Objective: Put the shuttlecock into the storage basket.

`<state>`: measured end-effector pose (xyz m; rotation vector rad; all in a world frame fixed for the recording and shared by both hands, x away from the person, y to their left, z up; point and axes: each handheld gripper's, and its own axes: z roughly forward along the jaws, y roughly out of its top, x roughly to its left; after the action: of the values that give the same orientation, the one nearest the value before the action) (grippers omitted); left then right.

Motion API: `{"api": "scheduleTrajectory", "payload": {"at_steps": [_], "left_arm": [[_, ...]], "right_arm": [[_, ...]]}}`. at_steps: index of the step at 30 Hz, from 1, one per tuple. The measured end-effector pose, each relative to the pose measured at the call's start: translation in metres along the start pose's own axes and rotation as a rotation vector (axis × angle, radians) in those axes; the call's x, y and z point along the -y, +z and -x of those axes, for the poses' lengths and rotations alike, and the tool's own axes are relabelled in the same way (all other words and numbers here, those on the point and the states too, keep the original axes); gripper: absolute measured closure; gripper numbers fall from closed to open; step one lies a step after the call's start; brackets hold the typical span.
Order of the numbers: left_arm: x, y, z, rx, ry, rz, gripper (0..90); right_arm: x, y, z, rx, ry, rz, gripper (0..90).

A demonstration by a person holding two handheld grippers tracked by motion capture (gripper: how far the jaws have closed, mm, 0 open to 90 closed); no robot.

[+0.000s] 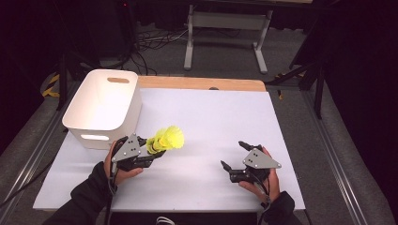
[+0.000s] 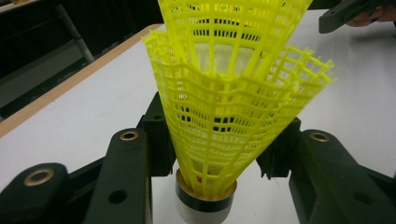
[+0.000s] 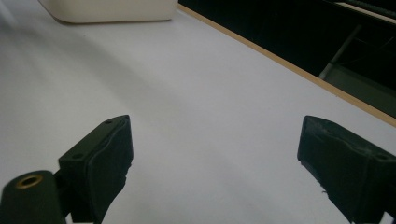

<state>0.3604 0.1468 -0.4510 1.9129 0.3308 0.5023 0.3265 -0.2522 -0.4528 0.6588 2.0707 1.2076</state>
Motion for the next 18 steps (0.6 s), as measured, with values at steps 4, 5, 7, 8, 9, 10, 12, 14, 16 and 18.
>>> {"api": "scheduleTrajectory", "payload": {"at_steps": [4,5,7,8,9,10,12,14,16,18], "left_arm": [[0.000,-0.003,-0.002,-0.007,-0.003,0.005,55.5],[-0.001,-0.004,-0.002,-0.010,-0.005,0.005,55.5],[-0.001,-0.005,-0.003,-0.013,-0.005,0.008,55.5],[-0.001,-0.006,-0.003,-0.016,-0.006,0.012,55.5],[-0.001,-0.006,-0.003,-0.016,-0.006,0.012,55.5],[-0.001,-0.007,-0.004,-0.020,-0.003,0.010,55.5],[-0.001,-0.008,-0.004,-0.019,-0.008,0.013,55.5],[-0.001,-0.009,-0.005,-0.023,-0.009,0.017,55.5],[-0.002,-0.010,-0.005,-0.027,-0.007,0.018,55.5],[-0.002,-0.011,-0.006,-0.029,-0.007,0.017,55.5]], "right_arm": [[0.001,0.000,0.001,0.000,0.001,0.004,11.1],[0.001,0.000,0.001,0.002,0.001,0.005,11.1],[0.001,0.000,0.001,0.006,0.004,0.011,11.2],[0.001,0.000,0.002,0.008,0.004,0.012,11.1],[0.001,0.000,0.002,0.010,0.007,0.017,11.2],[0.001,0.000,0.002,0.016,0.010,0.020,11.3],[0.001,-0.001,0.002,0.019,0.010,0.022,11.3],[0.001,-0.001,0.002,0.020,0.012,0.024,11.3],[0.001,-0.001,0.002,0.020,0.010,0.024,11.3],[0.001,0.000,0.002,0.020,0.008,0.021,11.3]]}}
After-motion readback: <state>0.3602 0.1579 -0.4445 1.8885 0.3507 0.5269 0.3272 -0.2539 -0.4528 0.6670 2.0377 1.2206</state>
